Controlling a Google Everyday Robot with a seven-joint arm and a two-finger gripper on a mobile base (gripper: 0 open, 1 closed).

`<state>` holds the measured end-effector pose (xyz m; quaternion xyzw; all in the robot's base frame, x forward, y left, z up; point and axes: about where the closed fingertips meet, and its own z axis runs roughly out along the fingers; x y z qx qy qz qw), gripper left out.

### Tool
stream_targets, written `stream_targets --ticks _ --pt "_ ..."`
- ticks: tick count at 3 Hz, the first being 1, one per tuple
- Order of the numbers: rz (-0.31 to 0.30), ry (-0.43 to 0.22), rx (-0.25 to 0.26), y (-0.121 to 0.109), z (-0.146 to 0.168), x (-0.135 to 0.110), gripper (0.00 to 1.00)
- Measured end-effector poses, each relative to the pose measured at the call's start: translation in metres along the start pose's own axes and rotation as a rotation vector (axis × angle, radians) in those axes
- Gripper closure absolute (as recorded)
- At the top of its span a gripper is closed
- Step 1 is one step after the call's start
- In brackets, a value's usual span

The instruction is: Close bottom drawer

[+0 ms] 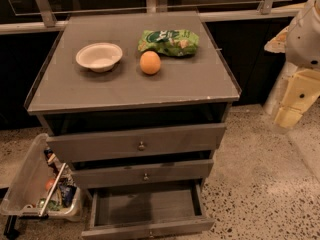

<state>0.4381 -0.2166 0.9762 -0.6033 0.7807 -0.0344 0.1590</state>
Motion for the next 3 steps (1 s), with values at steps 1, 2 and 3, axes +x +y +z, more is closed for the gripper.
stream_targets --ticks 1,2,3 --pt "0.000 0.000 0.000 0.000 0.000 0.000 0.00" --pt "0.000 -0.017 0.001 0.003 0.001 -0.001 0.00" --pt "0.003 -0.065 -0.021 0.018 0.018 -0.003 0.00"
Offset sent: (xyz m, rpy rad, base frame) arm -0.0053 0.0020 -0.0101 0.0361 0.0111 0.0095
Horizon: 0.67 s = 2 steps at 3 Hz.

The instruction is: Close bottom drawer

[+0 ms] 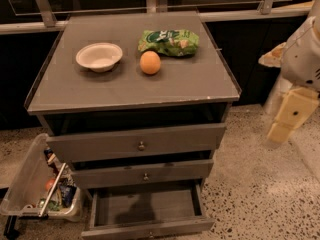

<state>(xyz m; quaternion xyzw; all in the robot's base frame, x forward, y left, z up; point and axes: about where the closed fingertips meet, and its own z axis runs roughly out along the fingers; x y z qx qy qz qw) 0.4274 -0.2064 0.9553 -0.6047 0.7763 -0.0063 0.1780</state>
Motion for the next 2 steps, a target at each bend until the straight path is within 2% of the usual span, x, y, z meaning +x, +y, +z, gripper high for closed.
stream_targets --ticks 1,2 --pt "0.027 -0.046 -0.042 0.020 0.031 0.001 0.00" --pt "0.046 -0.082 -0.070 0.039 0.061 0.000 0.18"
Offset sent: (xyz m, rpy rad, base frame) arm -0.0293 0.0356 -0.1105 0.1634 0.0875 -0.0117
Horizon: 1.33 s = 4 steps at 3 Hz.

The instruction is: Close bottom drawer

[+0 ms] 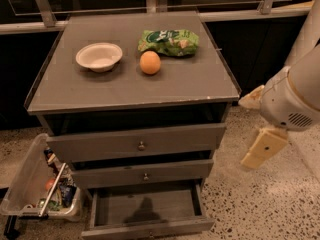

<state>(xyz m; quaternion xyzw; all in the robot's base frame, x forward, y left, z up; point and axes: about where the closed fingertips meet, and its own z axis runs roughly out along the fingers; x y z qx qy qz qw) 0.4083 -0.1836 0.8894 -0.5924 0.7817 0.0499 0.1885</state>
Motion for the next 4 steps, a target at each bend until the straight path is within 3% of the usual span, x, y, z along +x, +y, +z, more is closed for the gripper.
stream_targets --ticks 2,3,4 --pt "-0.019 -0.089 -0.022 0.018 0.064 0.010 0.65" --pt "-0.027 -0.067 -0.097 0.028 0.101 0.024 0.88" --pt "-0.026 -0.066 -0.102 0.028 0.103 0.025 1.00"
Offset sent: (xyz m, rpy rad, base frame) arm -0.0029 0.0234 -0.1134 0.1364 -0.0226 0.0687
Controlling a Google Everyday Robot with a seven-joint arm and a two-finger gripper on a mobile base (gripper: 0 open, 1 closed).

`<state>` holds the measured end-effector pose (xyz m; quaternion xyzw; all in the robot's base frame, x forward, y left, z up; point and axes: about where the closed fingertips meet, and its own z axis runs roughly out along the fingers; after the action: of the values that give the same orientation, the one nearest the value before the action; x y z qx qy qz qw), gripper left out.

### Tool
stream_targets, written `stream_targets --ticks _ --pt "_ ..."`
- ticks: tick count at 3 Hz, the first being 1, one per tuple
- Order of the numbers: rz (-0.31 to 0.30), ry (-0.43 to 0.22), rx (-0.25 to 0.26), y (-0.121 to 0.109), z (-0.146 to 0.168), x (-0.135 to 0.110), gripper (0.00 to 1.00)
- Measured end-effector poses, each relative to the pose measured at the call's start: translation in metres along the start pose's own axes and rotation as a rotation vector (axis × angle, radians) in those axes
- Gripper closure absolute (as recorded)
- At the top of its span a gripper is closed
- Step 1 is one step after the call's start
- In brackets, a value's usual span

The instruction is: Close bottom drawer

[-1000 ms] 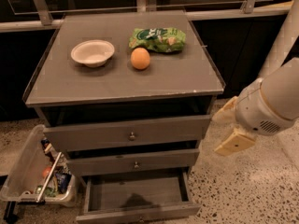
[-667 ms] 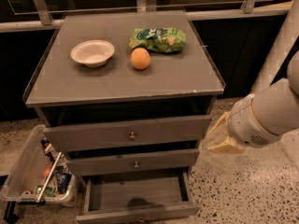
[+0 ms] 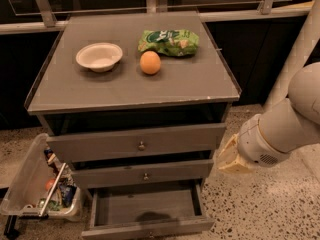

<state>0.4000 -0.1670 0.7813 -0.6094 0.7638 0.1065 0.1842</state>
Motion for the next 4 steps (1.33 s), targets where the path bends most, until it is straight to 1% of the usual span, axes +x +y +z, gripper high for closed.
stream_targets --ticks 1,2,3,4 --pt "0.000 0.000 -0.001 0.000 0.000 0.000 1.00" --pt "0.047 0.000 -0.037 0.000 0.030 0.007 1.00" --pt "0.100 0.020 -0.057 -0.003 0.078 0.025 1.00" --pt "0.102 0.011 -0.040 -0.007 0.129 0.042 1.00"
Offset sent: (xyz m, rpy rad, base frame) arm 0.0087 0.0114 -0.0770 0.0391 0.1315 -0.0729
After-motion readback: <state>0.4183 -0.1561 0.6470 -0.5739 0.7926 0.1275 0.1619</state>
